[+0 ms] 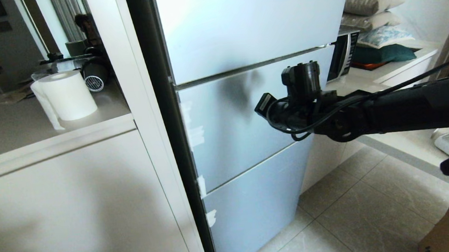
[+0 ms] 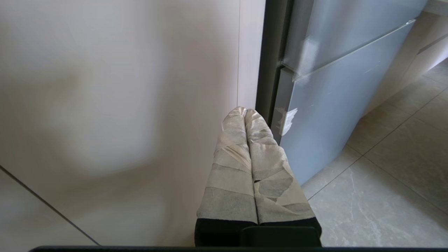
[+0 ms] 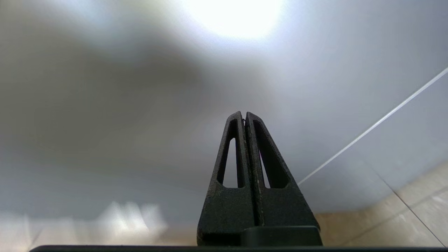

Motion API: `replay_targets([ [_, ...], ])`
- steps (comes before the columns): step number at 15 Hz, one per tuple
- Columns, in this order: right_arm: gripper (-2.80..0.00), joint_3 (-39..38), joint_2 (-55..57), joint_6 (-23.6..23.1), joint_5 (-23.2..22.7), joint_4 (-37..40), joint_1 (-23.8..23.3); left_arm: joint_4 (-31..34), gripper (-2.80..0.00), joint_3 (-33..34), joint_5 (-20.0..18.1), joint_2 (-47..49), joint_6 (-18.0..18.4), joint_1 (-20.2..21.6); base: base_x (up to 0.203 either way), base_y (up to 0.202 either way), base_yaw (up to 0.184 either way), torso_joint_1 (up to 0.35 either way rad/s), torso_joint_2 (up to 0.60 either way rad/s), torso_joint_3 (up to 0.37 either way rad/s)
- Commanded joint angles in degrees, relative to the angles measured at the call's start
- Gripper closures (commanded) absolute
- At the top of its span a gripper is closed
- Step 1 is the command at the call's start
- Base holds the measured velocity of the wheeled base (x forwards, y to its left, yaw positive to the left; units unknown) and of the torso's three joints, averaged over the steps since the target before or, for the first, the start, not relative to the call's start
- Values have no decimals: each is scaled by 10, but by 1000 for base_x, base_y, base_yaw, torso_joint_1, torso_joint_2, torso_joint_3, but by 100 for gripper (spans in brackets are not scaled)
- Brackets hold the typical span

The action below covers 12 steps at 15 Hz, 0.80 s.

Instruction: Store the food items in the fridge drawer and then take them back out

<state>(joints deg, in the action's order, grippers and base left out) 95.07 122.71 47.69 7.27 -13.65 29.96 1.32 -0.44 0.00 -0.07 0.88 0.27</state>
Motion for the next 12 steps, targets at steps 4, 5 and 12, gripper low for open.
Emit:
replay_targets([
  [4, 0, -90, -88, -2, 4, -14, 5, 0, 0, 0, 0, 1, 0, 0, 0, 0, 0, 0, 0, 0],
  [5, 0, -132, -135, -8, 4, -14, 10, 0, 0, 0, 1, 1, 0, 0, 0, 0, 0, 0, 0, 0],
  [12, 0, -594, -564, -201, 112, -78, 36, 0, 0, 0, 0, 1, 0, 0, 0, 0, 0, 0, 0, 0],
])
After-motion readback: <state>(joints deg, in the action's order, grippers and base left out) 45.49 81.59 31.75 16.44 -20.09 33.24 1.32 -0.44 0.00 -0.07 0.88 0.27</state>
